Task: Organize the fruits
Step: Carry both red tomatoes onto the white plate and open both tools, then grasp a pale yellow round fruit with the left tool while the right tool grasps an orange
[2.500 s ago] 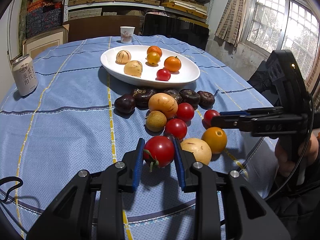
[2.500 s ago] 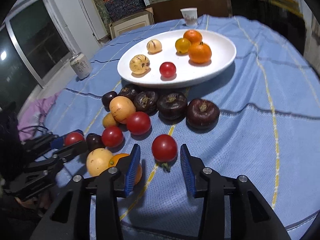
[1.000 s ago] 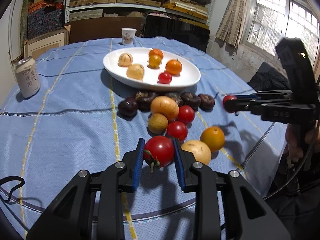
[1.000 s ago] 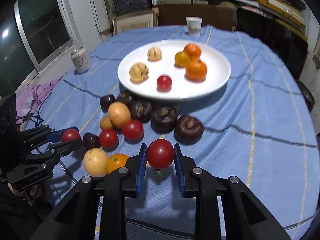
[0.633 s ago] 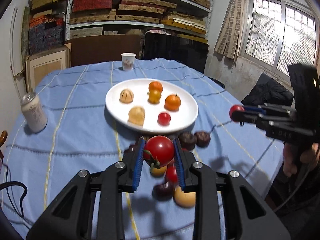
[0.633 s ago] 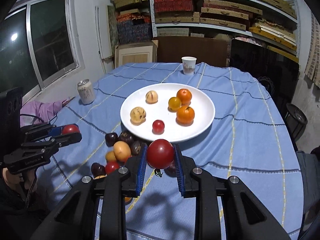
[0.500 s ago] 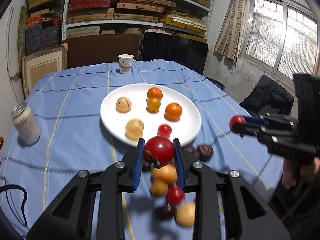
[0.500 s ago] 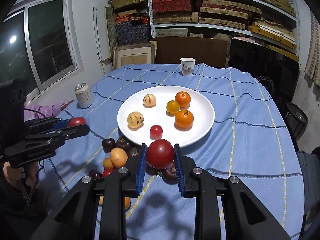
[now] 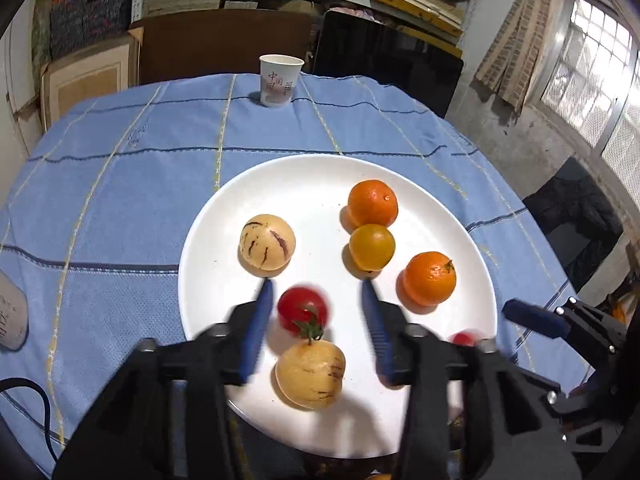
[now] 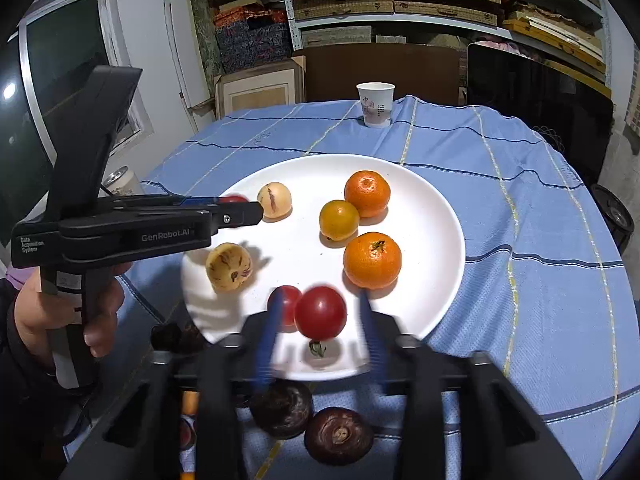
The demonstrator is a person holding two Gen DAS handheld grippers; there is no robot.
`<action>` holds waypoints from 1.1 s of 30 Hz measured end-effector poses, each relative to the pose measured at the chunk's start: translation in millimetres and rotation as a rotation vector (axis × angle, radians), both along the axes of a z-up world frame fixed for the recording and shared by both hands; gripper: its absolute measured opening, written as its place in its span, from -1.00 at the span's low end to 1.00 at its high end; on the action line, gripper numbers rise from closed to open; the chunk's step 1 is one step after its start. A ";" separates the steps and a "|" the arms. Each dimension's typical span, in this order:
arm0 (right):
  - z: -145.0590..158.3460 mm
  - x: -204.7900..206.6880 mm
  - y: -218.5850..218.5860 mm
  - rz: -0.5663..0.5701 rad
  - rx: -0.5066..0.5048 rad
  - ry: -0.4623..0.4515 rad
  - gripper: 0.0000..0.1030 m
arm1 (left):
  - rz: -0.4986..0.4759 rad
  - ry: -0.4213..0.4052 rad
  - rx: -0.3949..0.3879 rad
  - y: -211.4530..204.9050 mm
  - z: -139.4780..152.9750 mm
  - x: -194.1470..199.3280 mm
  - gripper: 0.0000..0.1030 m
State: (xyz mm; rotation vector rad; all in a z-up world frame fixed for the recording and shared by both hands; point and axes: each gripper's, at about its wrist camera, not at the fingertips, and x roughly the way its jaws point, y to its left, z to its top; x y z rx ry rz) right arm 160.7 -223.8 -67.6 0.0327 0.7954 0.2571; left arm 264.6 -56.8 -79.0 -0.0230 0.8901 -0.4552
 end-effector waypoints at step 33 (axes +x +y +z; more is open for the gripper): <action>-24.1 -166.7 10.3 0.098 -0.018 0.065 0.16 | -0.249 -0.095 0.155 -3.5 -46.5 -243.0 -0.02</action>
